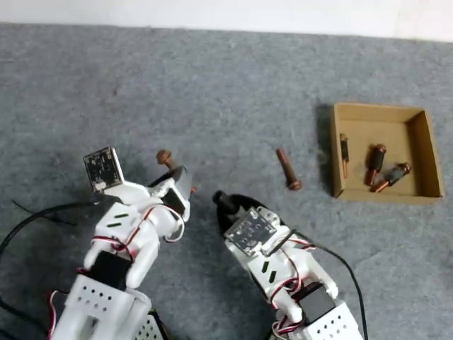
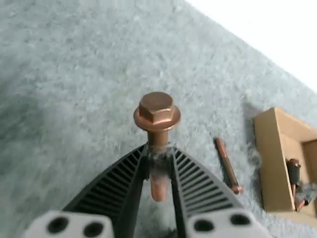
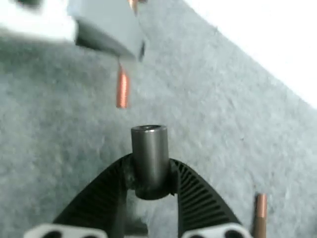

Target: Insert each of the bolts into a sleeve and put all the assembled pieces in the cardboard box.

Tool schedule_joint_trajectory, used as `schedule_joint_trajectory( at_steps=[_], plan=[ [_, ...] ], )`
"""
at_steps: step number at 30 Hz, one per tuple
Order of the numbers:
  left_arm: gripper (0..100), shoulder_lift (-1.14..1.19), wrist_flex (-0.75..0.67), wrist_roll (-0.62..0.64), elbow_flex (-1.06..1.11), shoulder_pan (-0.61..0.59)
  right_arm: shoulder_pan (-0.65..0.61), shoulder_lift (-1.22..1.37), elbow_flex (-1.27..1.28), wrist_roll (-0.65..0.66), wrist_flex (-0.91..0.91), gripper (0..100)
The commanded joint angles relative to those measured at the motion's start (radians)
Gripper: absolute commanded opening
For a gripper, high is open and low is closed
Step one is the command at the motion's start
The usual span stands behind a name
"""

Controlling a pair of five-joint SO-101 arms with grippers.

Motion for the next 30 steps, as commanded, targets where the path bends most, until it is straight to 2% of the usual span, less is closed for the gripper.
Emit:
schedule_joint_trajectory(
  at_steps=[1,6,10,16,23,26,30],
  plan=[
    [0,-0.030,-0.178,0.012,0.039,0.027,-0.012,-0.016,0.157,-0.003,-0.054,0.5],
    [0,-0.030,-0.238,0.015,0.056,0.028,-0.010,-0.007,0.157,-0.003,-0.084,0.5],
    [0,-0.030,-0.262,0.092,0.058,0.030,-0.010,-0.007,0.157,-0.003,-0.087,0.5],
    [0,-0.031,-0.259,0.114,0.056,0.160,-0.010,-0.007,0.157,-0.003,-0.087,0.5],
    [0,-0.084,-0.258,0.114,0.054,0.176,0.013,-0.010,0.157,-0.003,-0.085,0.5],
    [0,-0.229,-0.184,0.114,0.051,0.170,0.013,-0.007,0.157,-0.003,-0.085,0.5],
    [0,-0.472,0.035,0.114,0.042,0.206,0.013,-0.007,0.157,-0.003,-0.085,0.5]
  ],
)
